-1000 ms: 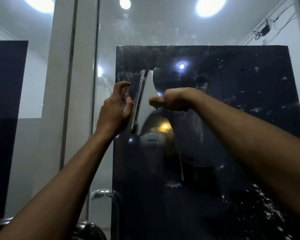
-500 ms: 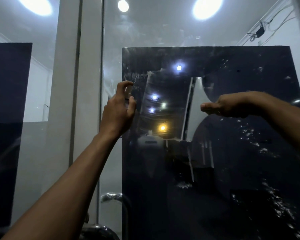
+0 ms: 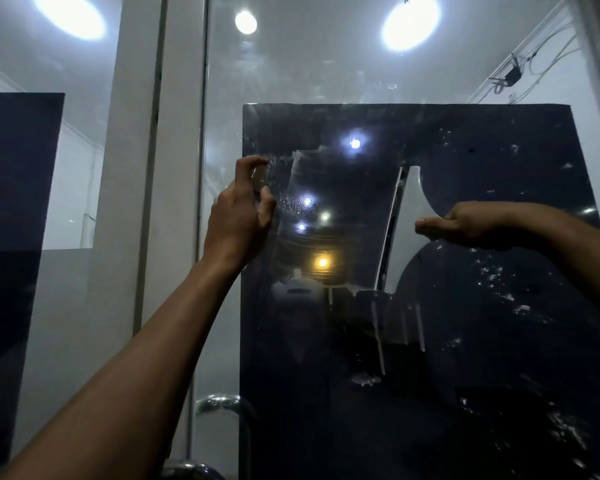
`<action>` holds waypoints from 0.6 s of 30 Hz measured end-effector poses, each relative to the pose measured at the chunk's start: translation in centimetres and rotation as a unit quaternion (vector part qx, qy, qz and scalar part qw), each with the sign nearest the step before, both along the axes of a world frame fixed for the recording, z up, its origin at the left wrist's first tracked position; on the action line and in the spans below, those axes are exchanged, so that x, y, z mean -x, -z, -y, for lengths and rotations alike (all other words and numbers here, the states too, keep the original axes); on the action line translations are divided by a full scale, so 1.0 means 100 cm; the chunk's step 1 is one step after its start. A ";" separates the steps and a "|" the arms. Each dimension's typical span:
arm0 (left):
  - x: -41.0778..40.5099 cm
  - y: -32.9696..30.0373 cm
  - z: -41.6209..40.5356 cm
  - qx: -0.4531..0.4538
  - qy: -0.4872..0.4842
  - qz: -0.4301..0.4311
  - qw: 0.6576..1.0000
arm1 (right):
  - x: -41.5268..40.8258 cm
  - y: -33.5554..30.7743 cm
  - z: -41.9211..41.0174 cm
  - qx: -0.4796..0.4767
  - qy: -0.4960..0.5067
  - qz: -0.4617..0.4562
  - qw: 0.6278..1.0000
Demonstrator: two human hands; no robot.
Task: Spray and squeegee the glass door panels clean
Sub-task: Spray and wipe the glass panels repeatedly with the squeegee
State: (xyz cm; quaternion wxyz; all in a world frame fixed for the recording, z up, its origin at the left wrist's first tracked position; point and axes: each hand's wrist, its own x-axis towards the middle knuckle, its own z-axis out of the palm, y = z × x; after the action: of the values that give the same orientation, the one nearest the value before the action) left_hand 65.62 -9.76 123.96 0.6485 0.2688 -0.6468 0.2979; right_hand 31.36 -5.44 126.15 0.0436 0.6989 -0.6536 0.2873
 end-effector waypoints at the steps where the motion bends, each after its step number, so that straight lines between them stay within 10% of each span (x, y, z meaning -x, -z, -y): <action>1: 0.001 -0.001 -0.001 -0.004 0.000 0.005 1.000 | 0.000 0.000 0.001 0.001 -0.004 -0.004 1.000; 18: -0.026 0.004 -0.002 0.008 0.012 -0.014 1.000 | -0.183 -0.021 0.001 0.079 -0.102 -0.089 0.988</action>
State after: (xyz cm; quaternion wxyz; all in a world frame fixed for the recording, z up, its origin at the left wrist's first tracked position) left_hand 68.24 -9.59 123.52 0.6629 0.2601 -0.6386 0.2918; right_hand 49.66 -5.53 128.21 0.1276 0.7788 -0.5479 0.2776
